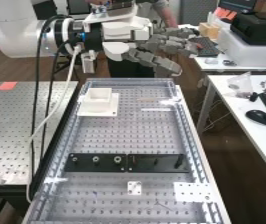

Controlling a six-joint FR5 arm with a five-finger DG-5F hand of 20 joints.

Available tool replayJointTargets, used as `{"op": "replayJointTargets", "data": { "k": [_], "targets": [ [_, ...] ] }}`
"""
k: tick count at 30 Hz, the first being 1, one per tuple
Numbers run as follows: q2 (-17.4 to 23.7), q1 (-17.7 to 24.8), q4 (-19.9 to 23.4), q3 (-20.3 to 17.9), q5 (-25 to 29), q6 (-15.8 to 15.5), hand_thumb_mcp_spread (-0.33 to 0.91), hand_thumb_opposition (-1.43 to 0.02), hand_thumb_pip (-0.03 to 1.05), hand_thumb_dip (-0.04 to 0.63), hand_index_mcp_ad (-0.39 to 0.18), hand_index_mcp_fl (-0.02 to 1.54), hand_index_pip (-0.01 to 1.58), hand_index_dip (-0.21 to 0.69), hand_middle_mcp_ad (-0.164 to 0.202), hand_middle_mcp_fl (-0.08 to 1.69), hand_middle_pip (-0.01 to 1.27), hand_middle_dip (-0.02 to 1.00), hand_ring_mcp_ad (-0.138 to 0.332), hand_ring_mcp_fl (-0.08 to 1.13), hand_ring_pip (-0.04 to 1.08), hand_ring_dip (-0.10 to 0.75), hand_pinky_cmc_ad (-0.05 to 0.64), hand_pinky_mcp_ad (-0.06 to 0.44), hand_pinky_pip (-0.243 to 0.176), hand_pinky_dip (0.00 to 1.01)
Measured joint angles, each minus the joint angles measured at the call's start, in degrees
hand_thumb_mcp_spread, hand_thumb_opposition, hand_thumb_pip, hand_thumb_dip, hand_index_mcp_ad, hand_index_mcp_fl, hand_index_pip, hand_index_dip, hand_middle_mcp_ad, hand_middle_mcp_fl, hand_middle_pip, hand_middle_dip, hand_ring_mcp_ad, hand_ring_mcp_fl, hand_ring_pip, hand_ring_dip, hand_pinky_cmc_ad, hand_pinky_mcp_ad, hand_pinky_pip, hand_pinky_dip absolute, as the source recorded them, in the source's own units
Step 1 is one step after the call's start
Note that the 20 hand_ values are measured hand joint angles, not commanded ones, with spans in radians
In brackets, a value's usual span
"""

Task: Grab the chopstick and place it in the clear container

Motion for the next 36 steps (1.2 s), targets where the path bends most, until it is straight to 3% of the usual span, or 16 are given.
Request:
{"op": "replayJointTargets", "data": {
  "k": [36],
  "targets": [
    [1.13,0.43,0.82,-1.18,1.02,-0.17,0.16,-0.79,0.50,0.080,-0.113,0.03,0.07,0.093,0.086,0.07,0.13,0.15,0.141,0.02,0.10,0.147,0.443,0.356,-0.044,0.18]
  ]
}}
